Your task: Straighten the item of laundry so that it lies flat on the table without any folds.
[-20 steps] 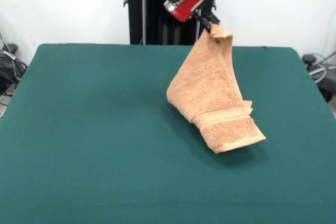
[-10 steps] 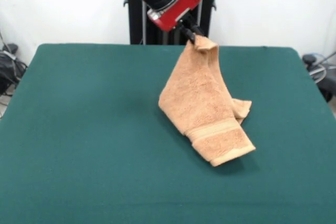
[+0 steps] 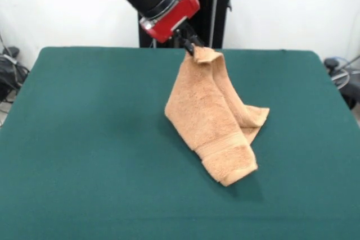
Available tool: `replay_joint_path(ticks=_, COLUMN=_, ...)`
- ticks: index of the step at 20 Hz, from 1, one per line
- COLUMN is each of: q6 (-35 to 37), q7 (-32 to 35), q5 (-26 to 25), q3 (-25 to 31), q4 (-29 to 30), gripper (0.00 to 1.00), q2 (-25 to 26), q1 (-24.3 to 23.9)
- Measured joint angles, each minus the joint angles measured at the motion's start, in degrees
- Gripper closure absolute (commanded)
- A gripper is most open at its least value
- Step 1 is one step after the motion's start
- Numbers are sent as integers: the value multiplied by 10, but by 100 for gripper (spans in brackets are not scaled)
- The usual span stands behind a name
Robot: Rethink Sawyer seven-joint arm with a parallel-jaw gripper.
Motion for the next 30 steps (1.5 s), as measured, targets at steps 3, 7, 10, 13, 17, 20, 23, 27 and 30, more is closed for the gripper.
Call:
replay_joint_path(ticks=3, q6=9, q7=0, q5=0, q3=-1, q4=-19, gripper=100, q2=9, q1=0)
replay_joint_path(ticks=7, q6=22, q7=0, q5=-8, q3=-2, q4=-52, gripper=100, q2=27, q1=0)
replay_joint_path(ticks=10, q6=27, q7=0, q5=-16, q3=-2, q4=-69, gripper=100, q2=37, q1=-1)
replay_joint_path(ticks=13, q6=33, q7=0, q5=-27, q3=-3, q4=-83, gripper=100, q2=46, q1=-5)
replay_joint_path(ticks=17, q6=35, q7=0, q5=-33, q3=-3, q4=-88, gripper=100, q2=51, q1=-20)
replay_joint_path(ticks=20, q6=34, q7=0, q5=-36, q3=-3, q4=-87, gripper=100, q2=51, q1=-33)
replay_joint_path(ticks=23, q6=34, q7=0, q5=-43, q3=-3, q4=-85, gripper=100, q2=49, q1=-48)
replay_joint_path(ticks=27, q6=34, q7=0, q5=-53, q3=-4, q4=-80, gripper=100, q2=45, q1=-70)
replay_joint_path(ticks=30, q6=34, q7=0, q5=-61, q3=-5, q4=-79, gripper=100, q2=42, q1=-82)
